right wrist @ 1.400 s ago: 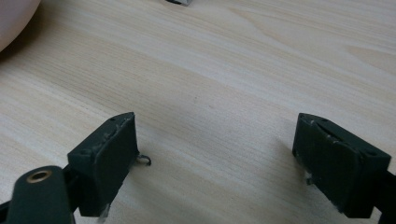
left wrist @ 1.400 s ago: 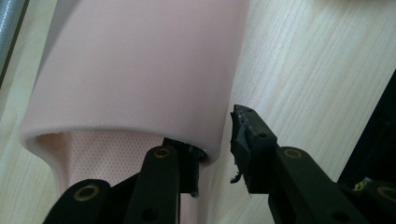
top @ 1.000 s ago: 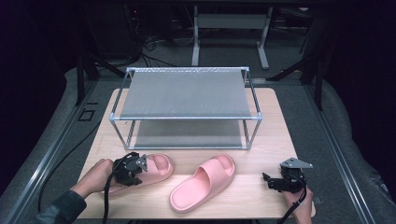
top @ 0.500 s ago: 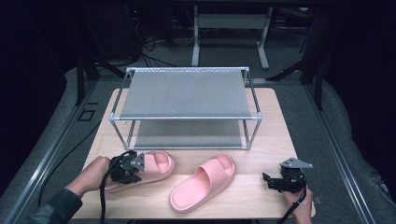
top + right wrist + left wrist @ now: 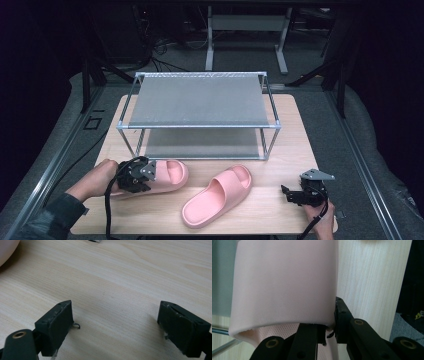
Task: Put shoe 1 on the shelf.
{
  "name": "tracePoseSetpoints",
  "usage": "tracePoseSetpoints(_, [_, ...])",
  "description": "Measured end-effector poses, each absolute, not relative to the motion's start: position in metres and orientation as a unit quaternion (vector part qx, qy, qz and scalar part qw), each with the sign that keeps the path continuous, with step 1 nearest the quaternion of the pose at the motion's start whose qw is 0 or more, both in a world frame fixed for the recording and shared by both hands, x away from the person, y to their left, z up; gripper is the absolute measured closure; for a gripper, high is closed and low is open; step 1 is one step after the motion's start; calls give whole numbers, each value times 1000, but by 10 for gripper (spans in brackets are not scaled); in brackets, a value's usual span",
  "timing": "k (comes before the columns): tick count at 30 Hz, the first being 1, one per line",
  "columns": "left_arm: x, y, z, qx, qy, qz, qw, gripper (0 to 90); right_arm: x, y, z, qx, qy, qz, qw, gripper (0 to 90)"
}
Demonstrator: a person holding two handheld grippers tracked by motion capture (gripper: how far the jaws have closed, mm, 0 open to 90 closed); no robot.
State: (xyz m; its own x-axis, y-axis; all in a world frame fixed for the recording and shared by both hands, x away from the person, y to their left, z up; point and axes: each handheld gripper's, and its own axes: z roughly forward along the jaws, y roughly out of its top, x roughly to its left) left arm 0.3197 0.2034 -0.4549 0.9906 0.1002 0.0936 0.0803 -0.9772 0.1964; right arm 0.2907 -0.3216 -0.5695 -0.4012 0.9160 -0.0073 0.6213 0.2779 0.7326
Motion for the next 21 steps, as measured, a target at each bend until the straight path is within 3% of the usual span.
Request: tracePoseSetpoints(21, [332,193,-407,993,3,75,95,823,291,-322,-570,499,768,337,218,126])
